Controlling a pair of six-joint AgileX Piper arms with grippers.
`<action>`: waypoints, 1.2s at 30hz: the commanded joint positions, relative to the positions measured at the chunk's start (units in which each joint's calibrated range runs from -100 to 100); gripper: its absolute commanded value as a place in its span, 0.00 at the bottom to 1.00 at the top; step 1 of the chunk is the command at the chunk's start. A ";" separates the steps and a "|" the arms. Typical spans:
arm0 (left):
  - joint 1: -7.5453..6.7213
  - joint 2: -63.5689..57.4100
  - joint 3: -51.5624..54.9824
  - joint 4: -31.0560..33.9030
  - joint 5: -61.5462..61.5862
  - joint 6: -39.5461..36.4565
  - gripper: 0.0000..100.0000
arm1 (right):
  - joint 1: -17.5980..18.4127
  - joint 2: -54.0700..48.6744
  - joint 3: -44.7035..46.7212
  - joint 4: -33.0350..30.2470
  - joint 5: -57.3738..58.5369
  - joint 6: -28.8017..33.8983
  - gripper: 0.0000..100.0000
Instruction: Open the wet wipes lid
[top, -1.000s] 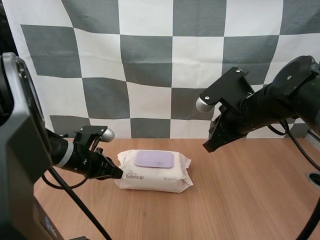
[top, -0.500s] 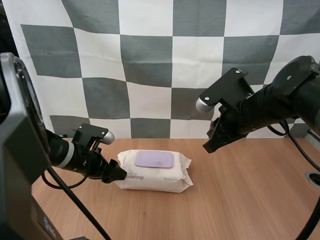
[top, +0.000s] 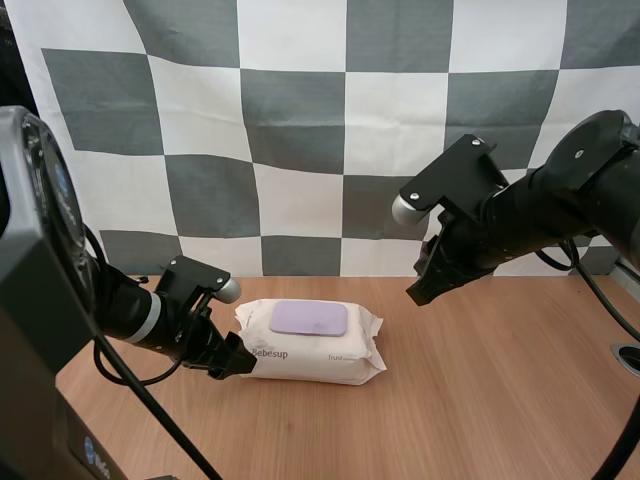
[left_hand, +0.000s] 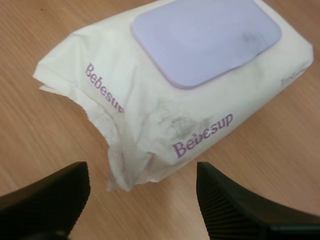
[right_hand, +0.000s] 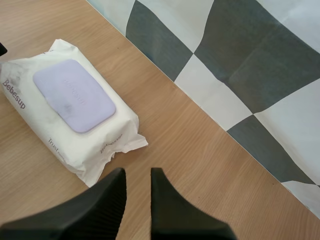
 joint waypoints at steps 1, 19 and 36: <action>-0.05 0.07 -0.01 -3.48 2.71 2.51 1.00 | -0.01 -0.02 -0.10 -0.05 -0.01 -0.05 0.32; -3.25 3.11 2.01 -7.11 -11.96 7.29 1.00 | -0.01 -2.81 -0.36 -0.05 0.01 -0.05 0.32; -3.90 3.11 2.01 -13.73 -7.69 12.59 1.00 | -0.01 -2.81 -0.36 -0.05 0.40 -0.05 0.31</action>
